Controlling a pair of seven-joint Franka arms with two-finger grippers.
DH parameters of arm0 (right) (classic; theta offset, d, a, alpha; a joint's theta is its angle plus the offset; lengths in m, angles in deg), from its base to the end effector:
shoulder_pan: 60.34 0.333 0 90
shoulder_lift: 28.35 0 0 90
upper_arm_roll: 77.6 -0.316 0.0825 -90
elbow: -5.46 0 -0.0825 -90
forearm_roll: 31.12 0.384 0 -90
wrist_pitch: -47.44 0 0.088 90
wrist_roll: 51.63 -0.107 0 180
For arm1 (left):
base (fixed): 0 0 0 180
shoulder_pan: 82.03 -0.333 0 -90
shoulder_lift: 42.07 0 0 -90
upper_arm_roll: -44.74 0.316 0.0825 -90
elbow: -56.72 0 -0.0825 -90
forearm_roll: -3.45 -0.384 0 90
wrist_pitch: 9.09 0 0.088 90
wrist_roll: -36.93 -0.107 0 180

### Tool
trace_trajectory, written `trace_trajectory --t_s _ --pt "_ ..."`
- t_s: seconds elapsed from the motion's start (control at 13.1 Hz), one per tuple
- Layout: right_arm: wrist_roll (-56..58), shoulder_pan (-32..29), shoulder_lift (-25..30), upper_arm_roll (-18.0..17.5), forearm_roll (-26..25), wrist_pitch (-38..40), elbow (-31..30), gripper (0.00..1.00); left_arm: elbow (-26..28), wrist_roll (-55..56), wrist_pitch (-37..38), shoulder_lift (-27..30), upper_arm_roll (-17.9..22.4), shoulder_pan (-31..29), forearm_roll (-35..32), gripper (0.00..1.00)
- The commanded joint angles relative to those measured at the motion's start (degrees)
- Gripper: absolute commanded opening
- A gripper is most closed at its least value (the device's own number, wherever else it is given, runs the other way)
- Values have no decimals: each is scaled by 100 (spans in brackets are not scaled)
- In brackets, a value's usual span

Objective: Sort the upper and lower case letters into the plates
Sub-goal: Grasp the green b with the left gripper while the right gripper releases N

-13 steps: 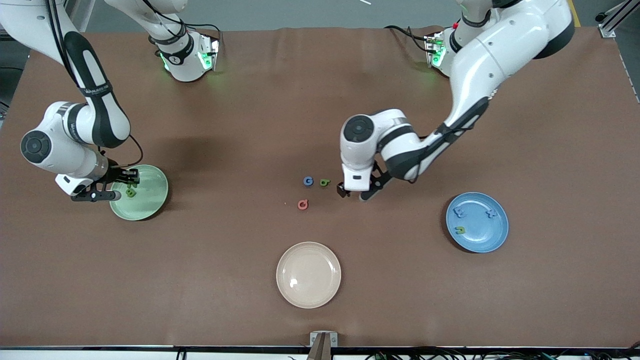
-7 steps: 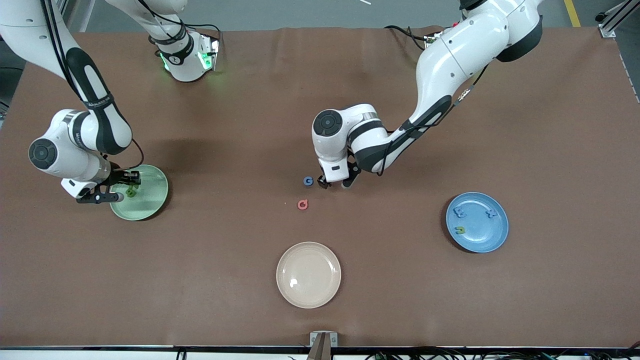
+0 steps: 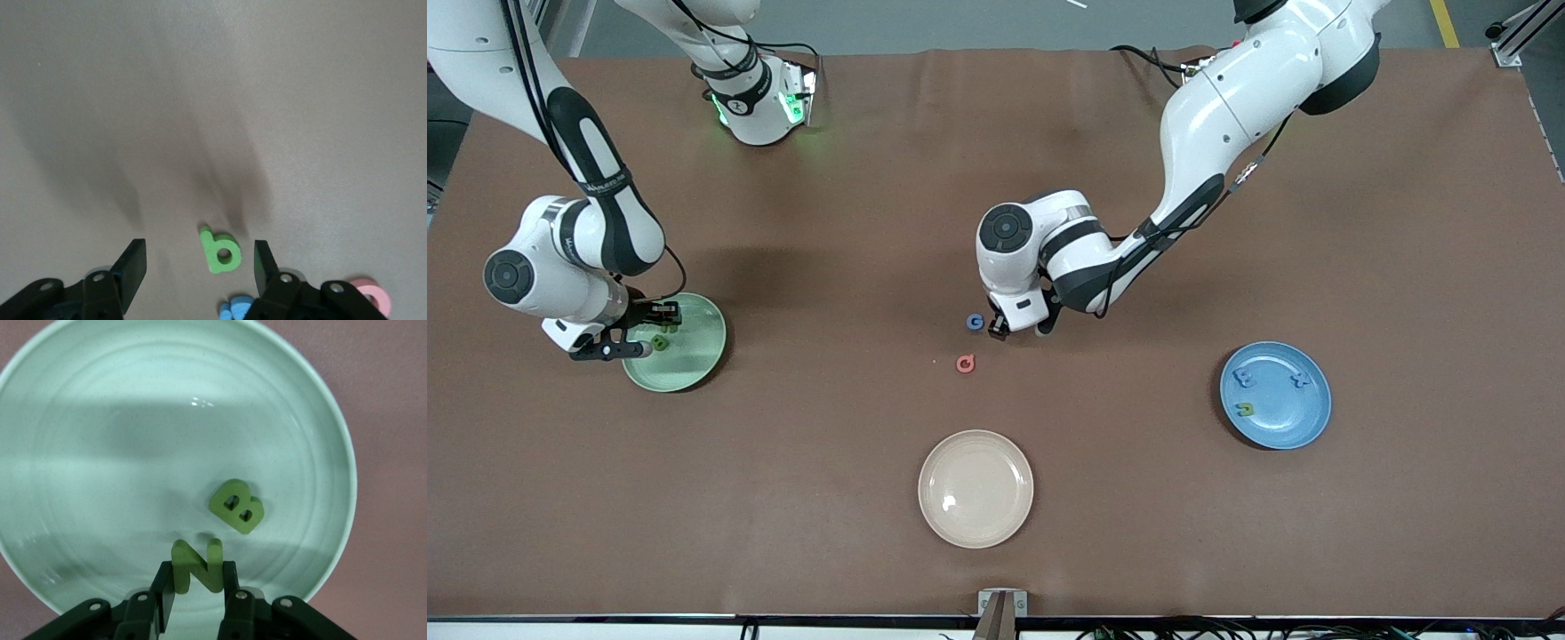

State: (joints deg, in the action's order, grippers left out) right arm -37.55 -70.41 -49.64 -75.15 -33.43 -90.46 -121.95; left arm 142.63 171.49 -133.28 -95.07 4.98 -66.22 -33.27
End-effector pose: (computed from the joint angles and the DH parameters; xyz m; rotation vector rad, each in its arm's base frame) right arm 0.5153 -0.1154 0.1908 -3.1211 -0.0955 0.3014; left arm 0.4850 -0.5138 0.1992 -2.5808 -1.7674 0.0349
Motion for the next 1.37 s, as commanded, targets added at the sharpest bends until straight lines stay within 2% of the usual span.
trace_trajectory --t_s 0.0,0.15,0.38,0.61,0.76,0.99,1.14,1.22,1.3 --pt "-54 -83 125 -104 -77 296 -30 100 -267 158 -131 -201 64 116 95 73" --pt "-54 -48 256 -139 -77 953 337 100 -337 185 -202 -280 108 124 95 73" --pt "-107 364 336 -157 -59 2219 1312 100 -338 228 -202 -333 170 203 104 73" --pt "-841 1022 520 -166 2 2407 1526 100 -320 185 -202 -342 222 239 95 71" --pt "-1746 1637 556 -166 124 2390 1535 100 -320 176 -202 -342 223 239 104 51" --pt "-2539 2446 494 -157 887 2320 1701 100 -312 158 -202 -351 223 239 86 43" --pt "-2926 2964 416 -157 1153 1988 1728 100 -312 97 -202 -360 231 239 25 23" --pt "-3163 3158 311 -157 1154 1716 1728 100 -303 -86 -202 -334 223 230 7 11" --pt "-3296 3334 153 -157 1154 1435 1737 100 -294 -314 -194 -307 223 204 25 3"
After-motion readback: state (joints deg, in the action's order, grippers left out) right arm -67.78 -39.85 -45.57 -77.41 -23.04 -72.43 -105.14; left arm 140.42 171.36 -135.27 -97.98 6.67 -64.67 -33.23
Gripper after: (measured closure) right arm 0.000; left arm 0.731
